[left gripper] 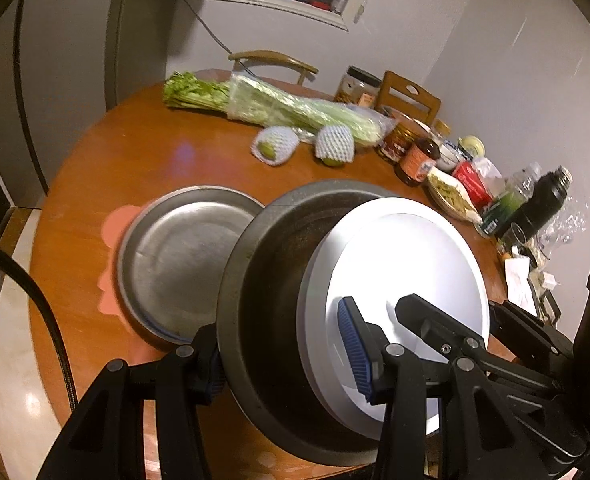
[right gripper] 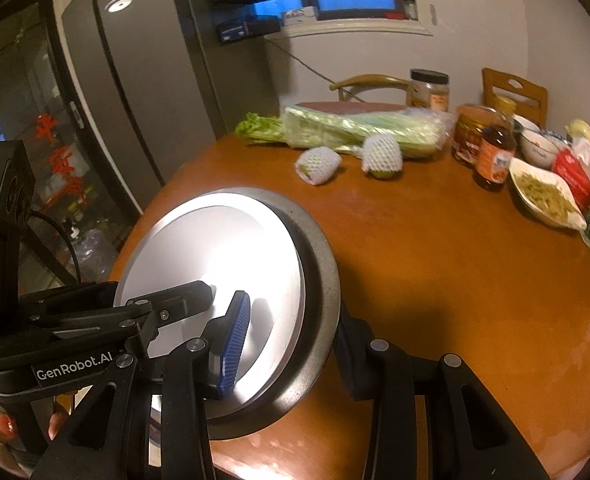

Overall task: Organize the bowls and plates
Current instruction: 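Lift the steel bowl with the left gripper and carry it toward the grey tray, then hold the steel bowl above the grey tray and align it with the left gripper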

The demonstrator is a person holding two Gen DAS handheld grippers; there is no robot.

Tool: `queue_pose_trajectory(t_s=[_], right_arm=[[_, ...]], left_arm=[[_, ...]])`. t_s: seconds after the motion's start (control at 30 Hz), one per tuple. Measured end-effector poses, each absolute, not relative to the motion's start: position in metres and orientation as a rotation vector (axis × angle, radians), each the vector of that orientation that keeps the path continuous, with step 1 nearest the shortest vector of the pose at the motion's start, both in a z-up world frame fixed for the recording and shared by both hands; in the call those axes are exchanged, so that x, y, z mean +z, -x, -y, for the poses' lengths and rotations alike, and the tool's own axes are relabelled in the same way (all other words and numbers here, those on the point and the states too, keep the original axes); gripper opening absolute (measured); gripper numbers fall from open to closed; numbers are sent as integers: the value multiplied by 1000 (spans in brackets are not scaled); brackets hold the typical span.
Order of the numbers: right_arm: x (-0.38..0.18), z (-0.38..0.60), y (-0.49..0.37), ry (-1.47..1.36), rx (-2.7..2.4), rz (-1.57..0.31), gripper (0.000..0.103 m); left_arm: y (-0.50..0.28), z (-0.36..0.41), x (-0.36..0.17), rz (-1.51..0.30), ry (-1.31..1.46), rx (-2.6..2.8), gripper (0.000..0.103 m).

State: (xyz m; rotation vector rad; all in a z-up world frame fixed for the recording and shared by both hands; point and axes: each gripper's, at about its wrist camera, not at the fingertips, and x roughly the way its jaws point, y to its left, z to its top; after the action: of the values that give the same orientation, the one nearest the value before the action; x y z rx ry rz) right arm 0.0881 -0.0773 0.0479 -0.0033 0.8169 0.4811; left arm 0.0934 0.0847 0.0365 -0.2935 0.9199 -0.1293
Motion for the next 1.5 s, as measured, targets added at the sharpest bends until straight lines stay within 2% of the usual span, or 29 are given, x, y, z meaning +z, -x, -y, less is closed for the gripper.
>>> queue_pose_trajectory(t_s=[0.77,1.5], right_arm=[[50,11,-132,75,570,-813,41],[21,-25,-153,124,583,-865,41]], left_arm=[[-122,-148,35,-913,341,-35,49],[-138,-174,3,-968,343,26,49]])
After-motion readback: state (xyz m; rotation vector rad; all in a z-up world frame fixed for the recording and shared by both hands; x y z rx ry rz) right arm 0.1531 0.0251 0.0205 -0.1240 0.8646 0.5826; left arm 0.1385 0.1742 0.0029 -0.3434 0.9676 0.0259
